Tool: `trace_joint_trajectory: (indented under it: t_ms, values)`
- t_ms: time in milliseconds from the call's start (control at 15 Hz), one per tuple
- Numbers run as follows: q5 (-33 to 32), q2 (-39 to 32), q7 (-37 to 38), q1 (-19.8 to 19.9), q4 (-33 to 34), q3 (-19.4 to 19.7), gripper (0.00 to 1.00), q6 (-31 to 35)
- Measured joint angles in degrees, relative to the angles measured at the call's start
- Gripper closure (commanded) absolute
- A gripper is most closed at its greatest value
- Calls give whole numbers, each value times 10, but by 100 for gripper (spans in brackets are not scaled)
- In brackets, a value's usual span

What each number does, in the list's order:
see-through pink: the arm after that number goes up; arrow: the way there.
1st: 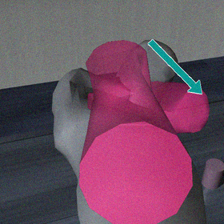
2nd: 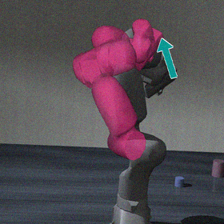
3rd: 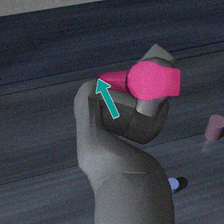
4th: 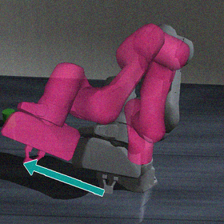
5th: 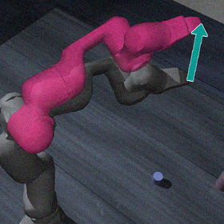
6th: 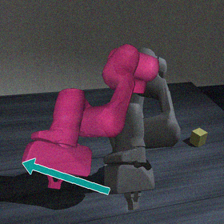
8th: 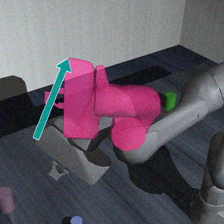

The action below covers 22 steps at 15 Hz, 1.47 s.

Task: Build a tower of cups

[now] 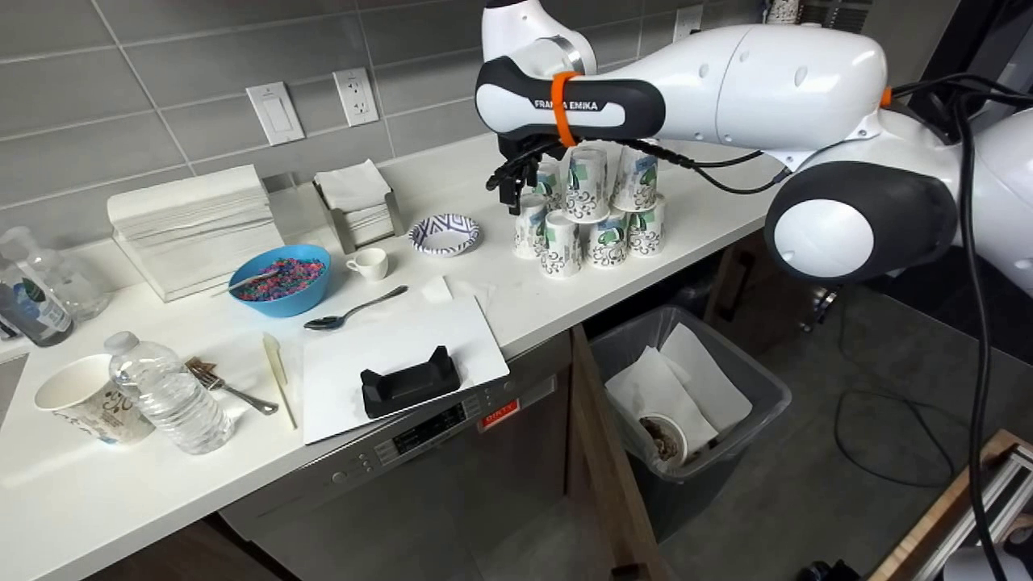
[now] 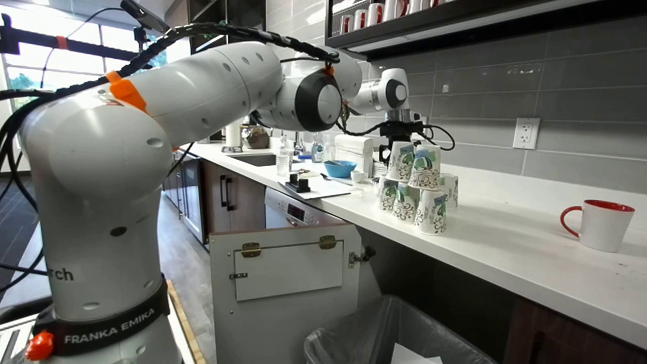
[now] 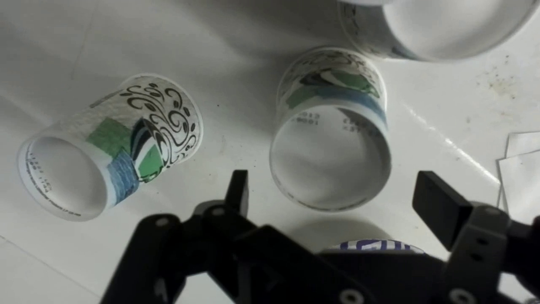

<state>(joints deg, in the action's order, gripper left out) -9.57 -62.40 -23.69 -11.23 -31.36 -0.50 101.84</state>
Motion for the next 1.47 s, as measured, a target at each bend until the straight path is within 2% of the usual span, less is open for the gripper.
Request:
trace_joint_trajectory:
  t_ms: [133,200,267,333,400,600,800,1267,1467]
  values:
    - [-5,-5,0,-4,0,7,0,0]
    - [-6,-7,0,-5,0,10,7,0]
    - [-7,-9,0,-7,0,13,25,0]
    - [-7,-10,0,-8,1,16,31,0]
    - [-8,-11,0,-9,1,19,31,0]
    - [-8,-13,0,-12,4,26,55,-3]
    - [-8,-14,1,-15,9,30,60,-9]
    - [-8,-15,16,-25,23,41,60,-10]
    - [-13,-13,23,-30,57,43,60,-30]
